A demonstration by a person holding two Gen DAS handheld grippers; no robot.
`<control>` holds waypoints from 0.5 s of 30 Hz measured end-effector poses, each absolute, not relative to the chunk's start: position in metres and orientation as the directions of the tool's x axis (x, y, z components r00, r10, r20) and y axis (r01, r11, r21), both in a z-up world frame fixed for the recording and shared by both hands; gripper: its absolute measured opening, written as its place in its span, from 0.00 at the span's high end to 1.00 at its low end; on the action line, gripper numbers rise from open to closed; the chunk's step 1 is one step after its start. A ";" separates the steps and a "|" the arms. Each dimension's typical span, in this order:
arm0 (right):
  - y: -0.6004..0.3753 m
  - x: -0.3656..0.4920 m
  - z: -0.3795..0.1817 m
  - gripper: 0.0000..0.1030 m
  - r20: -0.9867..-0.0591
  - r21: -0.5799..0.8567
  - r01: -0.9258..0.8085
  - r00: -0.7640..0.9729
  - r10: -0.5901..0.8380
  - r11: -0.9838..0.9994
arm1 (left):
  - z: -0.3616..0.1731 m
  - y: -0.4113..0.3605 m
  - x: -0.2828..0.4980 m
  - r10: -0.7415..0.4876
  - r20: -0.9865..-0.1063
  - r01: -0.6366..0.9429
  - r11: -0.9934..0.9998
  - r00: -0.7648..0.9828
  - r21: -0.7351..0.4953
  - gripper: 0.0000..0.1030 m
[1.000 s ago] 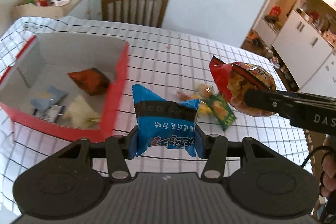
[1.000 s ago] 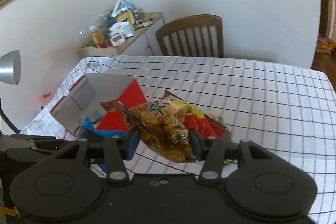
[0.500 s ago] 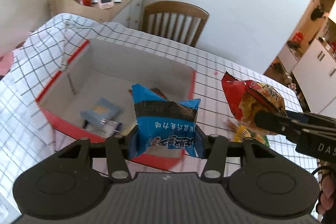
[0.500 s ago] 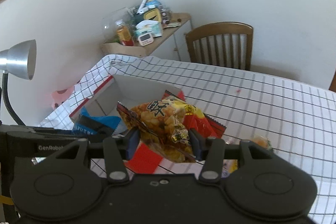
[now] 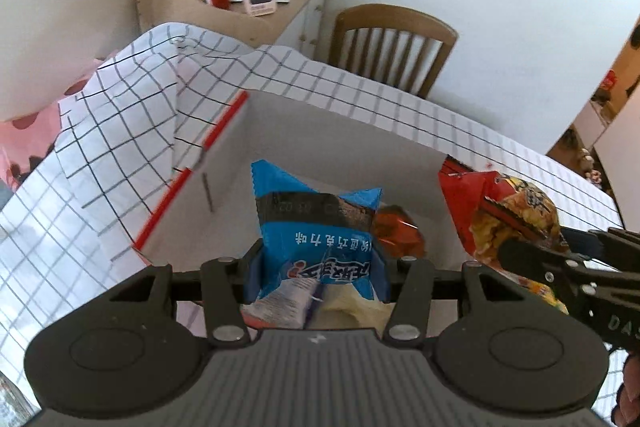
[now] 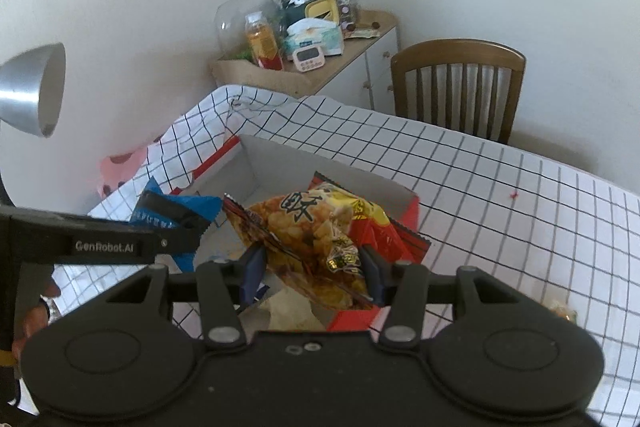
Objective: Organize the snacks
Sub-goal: 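Carry both packs over the red box and open both grippers to drop them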
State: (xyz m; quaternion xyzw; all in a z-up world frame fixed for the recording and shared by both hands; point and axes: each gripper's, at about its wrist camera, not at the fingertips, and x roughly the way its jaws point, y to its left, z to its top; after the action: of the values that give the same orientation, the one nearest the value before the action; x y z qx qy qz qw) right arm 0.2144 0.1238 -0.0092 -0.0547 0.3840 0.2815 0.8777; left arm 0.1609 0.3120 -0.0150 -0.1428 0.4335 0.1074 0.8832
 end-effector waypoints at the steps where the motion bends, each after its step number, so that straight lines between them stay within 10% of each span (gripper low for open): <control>1: 0.130 0.217 -0.012 0.52 -0.708 0.115 -0.542 0.543 0.452 0.832 | -0.017 0.318 0.165 0.068 -0.800 -0.317 0.935 0.597 -0.157 0.51; 15: 0.192 0.248 -0.058 0.52 -0.777 0.022 -0.596 0.495 0.389 0.803 | -0.066 0.355 0.199 0.047 -0.866 -0.337 0.931 0.499 -0.144 0.51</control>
State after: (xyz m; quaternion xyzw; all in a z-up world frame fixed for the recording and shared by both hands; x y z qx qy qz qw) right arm 0.2475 0.1920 -0.0580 -0.1258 0.4118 0.2878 0.8554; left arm 0.1988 0.3551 -0.0662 -0.1485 0.4879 0.1125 0.8528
